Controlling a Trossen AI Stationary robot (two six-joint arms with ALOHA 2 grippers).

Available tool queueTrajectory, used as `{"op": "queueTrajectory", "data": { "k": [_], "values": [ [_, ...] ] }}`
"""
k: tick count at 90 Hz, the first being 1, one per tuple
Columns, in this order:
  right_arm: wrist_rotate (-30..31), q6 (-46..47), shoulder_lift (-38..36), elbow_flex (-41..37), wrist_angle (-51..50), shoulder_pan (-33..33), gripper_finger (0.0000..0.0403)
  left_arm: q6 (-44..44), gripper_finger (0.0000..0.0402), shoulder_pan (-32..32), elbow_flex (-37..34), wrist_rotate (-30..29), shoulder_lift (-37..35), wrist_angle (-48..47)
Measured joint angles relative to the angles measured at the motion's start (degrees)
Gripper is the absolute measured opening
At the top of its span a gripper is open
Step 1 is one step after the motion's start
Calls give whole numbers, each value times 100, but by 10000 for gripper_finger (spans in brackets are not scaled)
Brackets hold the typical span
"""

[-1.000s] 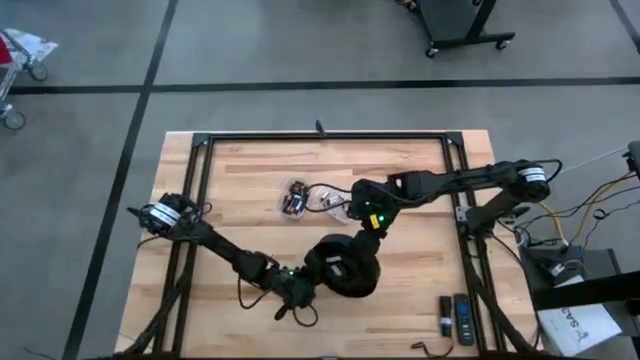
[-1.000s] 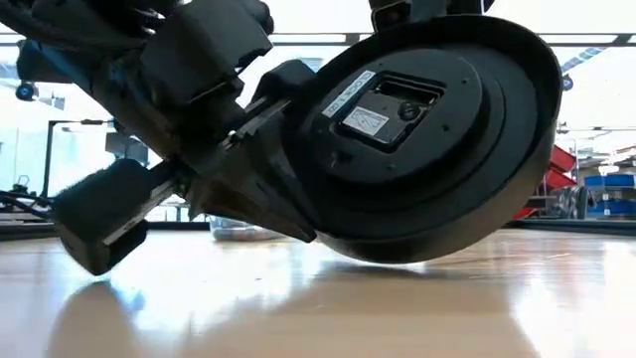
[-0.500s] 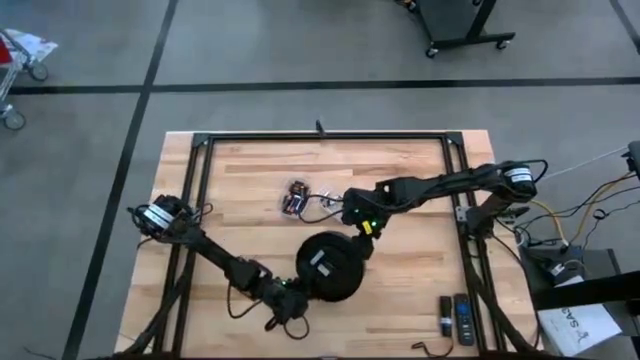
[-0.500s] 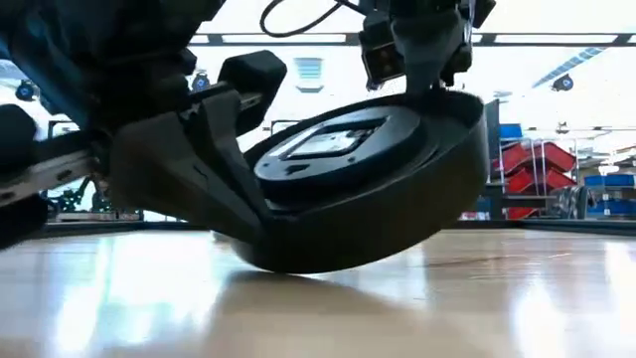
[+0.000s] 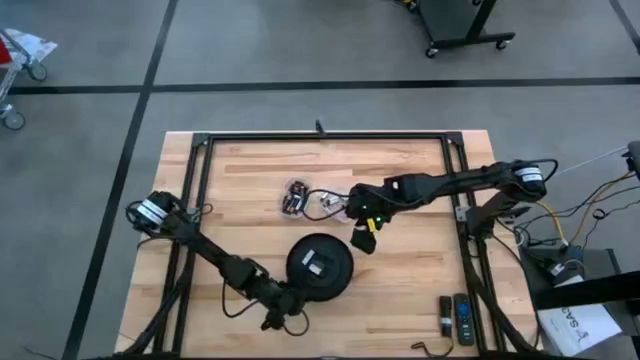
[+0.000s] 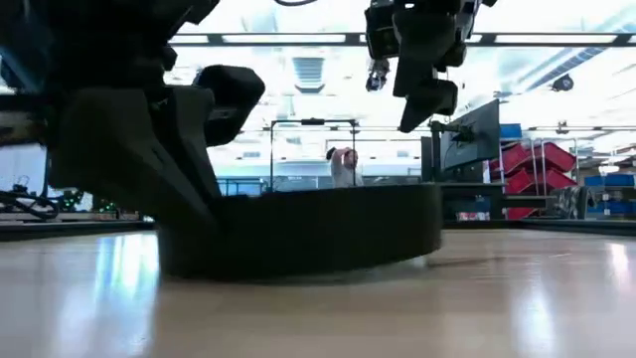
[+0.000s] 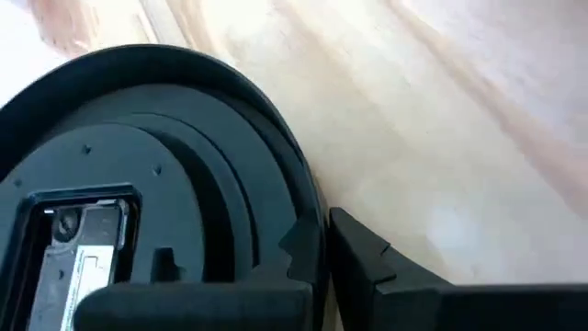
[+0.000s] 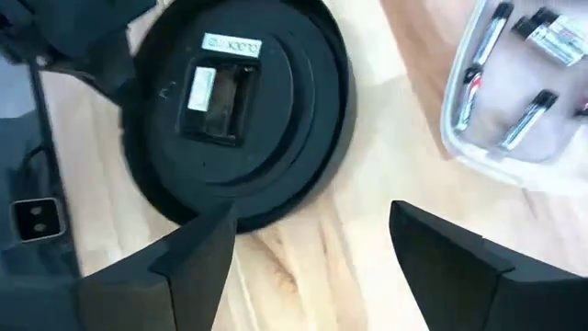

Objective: Insert battery
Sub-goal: Insert the silver battery into the clock's battery compartment

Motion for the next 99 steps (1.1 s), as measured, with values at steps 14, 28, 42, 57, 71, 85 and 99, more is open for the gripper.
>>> {"op": "queueTrajectory", "data": {
  "k": [14, 28, 42, 57, 71, 85, 99],
  "values": [
    [797, -350, 72, 0, 45, 72, 248, -98, 0, 4, 2, -13, -238, -211],
    [1209, -622, 143, 2, 223, 66, 225, -133, 1, 9, 2, -23, -346, -236],
    [1259, -820, 227, 11, 537, 69, 205, -143, 7, 9, 4, -37, -355, -235],
    [1257, -963, 440, 2, 822, 69, 190, -166, 8, 31, -15, -44, -304, -216],
    [1275, -1033, 771, 0, 1031, 66, 180, -280, 8, 39, -31, 57, -88, -213],
    [1372, -1024, 1082, -2, 1243, 69, 170, -334, 9, 39, -31, 135, -40, -162],
    [1408, -1016, 1243, -7, 1273, 69, 160, -374, 24, 39, -26, 131, -75, -177]
  ]
}}
